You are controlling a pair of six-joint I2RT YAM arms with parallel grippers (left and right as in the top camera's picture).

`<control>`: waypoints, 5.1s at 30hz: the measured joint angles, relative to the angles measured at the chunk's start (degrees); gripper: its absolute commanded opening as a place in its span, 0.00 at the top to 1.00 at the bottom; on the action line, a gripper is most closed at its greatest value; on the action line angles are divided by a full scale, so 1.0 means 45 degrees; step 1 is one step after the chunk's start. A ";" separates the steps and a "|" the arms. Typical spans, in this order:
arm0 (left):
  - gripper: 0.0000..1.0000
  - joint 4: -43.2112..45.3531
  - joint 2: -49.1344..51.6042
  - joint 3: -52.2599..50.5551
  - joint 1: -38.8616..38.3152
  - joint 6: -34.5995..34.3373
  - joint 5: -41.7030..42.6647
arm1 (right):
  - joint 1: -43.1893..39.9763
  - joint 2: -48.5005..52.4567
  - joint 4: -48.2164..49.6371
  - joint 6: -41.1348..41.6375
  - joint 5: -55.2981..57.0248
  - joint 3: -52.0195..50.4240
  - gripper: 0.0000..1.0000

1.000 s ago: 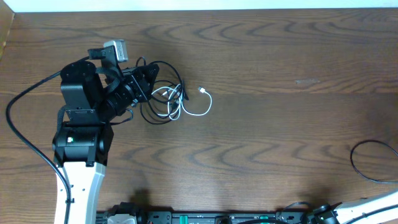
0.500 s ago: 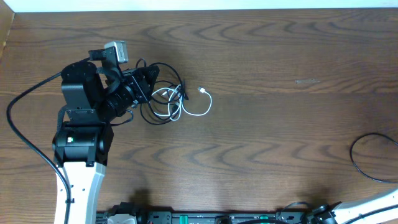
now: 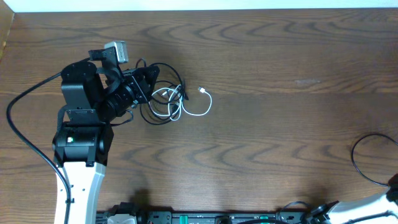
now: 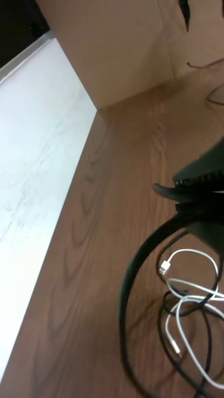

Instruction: Untangle cables

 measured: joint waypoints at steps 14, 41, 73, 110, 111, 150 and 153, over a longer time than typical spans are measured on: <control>0.64 -0.0423 0.0000 0.0000 0.0000 0.0597 -0.0379 | 0.5707 -0.6193 0.3526 -0.2521 0.0549 -0.2764 0.01; 0.63 -0.2404 0.0024 0.0000 0.0000 0.1035 -0.4065 | 1.5106 -0.3240 0.7601 -0.5008 -0.5401 -0.8369 0.01; 0.63 -0.2346 0.0981 0.0000 0.0359 0.0826 -0.6285 | 2.0677 -0.2535 1.0248 -0.4381 -0.5391 -0.8369 0.09; 0.63 -0.3011 0.0976 0.0000 0.0359 0.1195 -0.4891 | 2.1235 0.2069 1.5149 -0.1603 -0.6455 -0.8038 0.99; 0.63 -0.3026 0.0976 0.0000 0.0359 0.1209 -0.4886 | 2.1230 0.2069 1.5076 -0.1603 -0.6572 -0.7902 0.99; 0.54 -0.0641 0.1044 -0.2890 -0.3405 0.2399 -0.1316 | 1.8321 -0.3560 0.6732 -0.2982 -0.5503 -0.3857 0.99; 0.54 0.0092 0.1452 -0.3075 -0.3657 0.3026 -0.1268 | 1.8321 -0.3560 0.6727 -0.2982 -0.5498 -0.3857 0.99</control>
